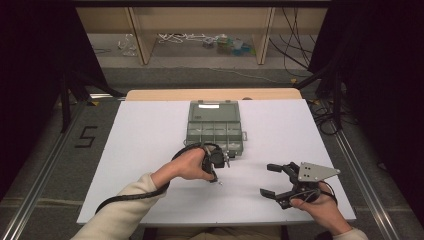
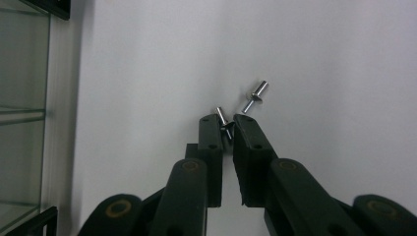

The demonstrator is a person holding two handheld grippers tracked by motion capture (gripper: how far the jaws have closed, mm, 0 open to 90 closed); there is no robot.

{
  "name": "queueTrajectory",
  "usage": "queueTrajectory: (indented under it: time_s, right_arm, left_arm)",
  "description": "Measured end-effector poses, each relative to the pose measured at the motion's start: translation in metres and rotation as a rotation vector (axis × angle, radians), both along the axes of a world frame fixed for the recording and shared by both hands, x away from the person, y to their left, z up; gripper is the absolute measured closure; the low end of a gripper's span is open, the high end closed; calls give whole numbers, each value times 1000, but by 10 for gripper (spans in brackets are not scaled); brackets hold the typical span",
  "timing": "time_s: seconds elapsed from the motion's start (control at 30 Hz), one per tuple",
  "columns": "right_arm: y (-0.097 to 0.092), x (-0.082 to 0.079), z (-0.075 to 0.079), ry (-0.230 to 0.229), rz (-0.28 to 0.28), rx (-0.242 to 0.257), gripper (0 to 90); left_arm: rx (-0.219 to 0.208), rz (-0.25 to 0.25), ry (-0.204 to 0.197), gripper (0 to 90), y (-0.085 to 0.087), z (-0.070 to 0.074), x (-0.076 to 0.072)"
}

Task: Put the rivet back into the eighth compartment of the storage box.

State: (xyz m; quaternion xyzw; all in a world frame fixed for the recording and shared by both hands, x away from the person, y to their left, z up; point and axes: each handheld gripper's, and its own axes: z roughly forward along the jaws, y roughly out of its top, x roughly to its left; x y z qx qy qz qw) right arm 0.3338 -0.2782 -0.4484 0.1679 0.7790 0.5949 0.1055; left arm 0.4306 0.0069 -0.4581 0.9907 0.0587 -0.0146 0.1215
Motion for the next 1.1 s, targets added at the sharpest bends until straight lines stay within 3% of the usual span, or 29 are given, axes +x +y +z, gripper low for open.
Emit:
queueTrajectory:
  time_s: [0.33, 0.6, 0.77, 1.1]
  right_arm:
    - [0, 0, 0, 0, 1, 4, 172]
    - [0, 0, 0, 0, 2, 5, 172]
    - [0, 0, 0, 0, 2, 5, 172]
    - [0, 0, 0, 3, 0, 7, 172]
  left_arm:
    - [-6, 3, 5, 822, 1, 1, 1]
    - [-2, 0, -29, 832, 2, 5, 1]
    - [-7, 5, -20, 832, 4, 5, 2]
    - [-82, 6, -61, 833, 5, 21, 0]
